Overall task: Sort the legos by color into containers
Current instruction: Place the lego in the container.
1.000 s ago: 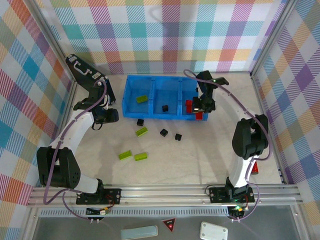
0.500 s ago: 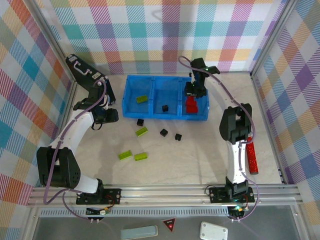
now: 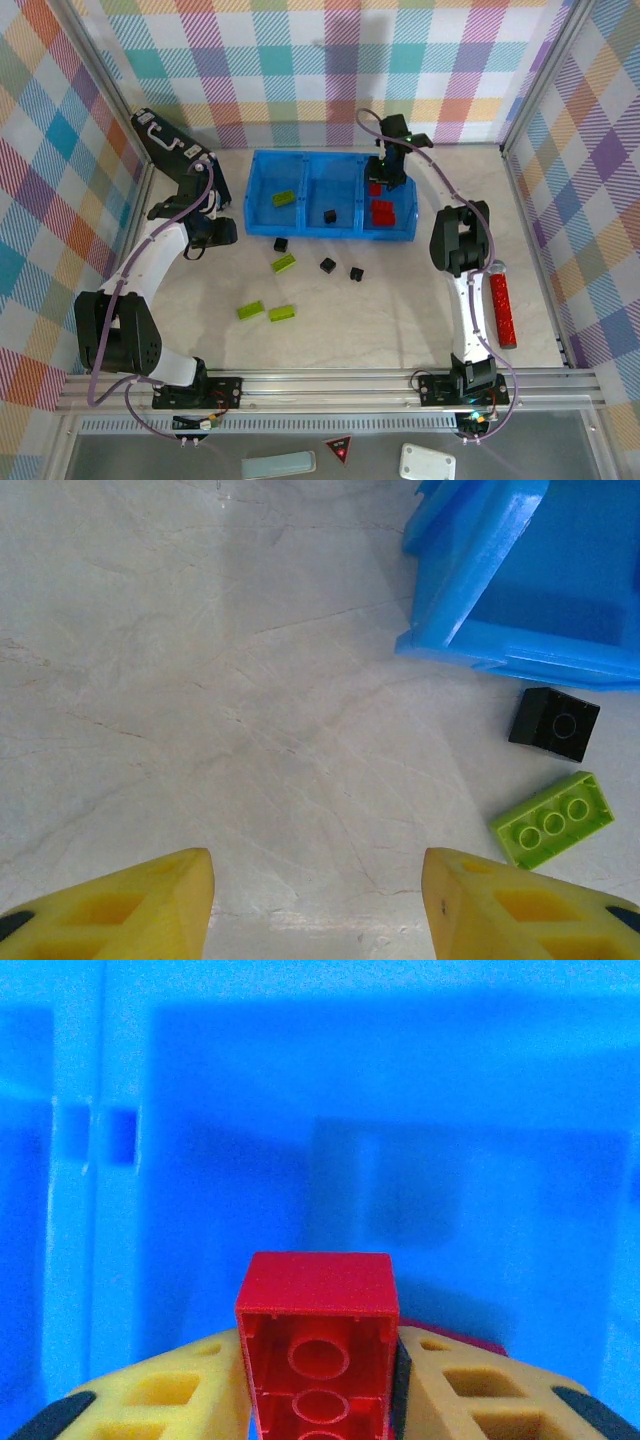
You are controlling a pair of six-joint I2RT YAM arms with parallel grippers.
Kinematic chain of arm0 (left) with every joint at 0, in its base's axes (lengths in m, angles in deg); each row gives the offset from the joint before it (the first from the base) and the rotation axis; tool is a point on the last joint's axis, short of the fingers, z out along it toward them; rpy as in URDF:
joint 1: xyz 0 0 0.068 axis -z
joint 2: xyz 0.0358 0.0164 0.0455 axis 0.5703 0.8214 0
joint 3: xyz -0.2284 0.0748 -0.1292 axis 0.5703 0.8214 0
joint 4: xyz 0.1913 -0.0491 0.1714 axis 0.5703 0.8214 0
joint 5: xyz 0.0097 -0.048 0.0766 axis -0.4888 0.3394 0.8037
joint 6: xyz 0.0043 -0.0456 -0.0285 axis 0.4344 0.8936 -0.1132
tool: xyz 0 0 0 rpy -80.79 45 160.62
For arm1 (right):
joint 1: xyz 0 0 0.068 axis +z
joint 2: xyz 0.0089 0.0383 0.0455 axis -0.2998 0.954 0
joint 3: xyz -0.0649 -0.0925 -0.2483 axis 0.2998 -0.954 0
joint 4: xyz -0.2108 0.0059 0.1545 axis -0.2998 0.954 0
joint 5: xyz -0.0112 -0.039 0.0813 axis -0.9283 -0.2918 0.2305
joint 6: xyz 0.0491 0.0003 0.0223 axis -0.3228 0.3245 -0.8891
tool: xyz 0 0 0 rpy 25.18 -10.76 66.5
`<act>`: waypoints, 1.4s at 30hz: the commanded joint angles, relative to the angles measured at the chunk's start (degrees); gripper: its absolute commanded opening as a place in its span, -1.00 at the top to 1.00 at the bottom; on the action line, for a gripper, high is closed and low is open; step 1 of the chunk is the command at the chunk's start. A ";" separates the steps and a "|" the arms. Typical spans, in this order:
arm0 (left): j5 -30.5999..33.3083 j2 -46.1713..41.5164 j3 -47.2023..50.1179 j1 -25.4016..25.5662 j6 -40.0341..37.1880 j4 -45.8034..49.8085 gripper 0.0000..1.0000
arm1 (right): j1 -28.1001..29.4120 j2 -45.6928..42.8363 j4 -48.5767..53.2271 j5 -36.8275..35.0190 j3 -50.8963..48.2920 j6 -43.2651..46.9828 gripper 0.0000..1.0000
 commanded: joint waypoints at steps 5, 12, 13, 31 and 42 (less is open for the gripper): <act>-0.04 0.37 -0.10 -0.96 -0.05 -0.23 -0.14 | -0.17 2.09 -10.00 2.91 -2.16 -2.76 0.22; -0.19 0.10 0.20 -0.96 -0.07 -0.39 -0.14 | -0.12 2.05 -16.17 3.75 -7.16 -5.10 0.18; -0.12 0.07 0.17 -0.97 -0.07 -0.41 -0.14 | -0.12 1.93 -16.62 3.75 -7.72 -5.44 0.16; -2.54 -1.00 0.52 -0.84 0.43 -0.06 -0.15 | 0.14 -10.18 -11.84 4.41 -15.83 -6.79 -0.05; -4.21 -2.82 -1.68 0.30 3.52 5.31 -0.14 | 0.57 -22.19 -5.85 7.30 -25.22 -7.85 -0.05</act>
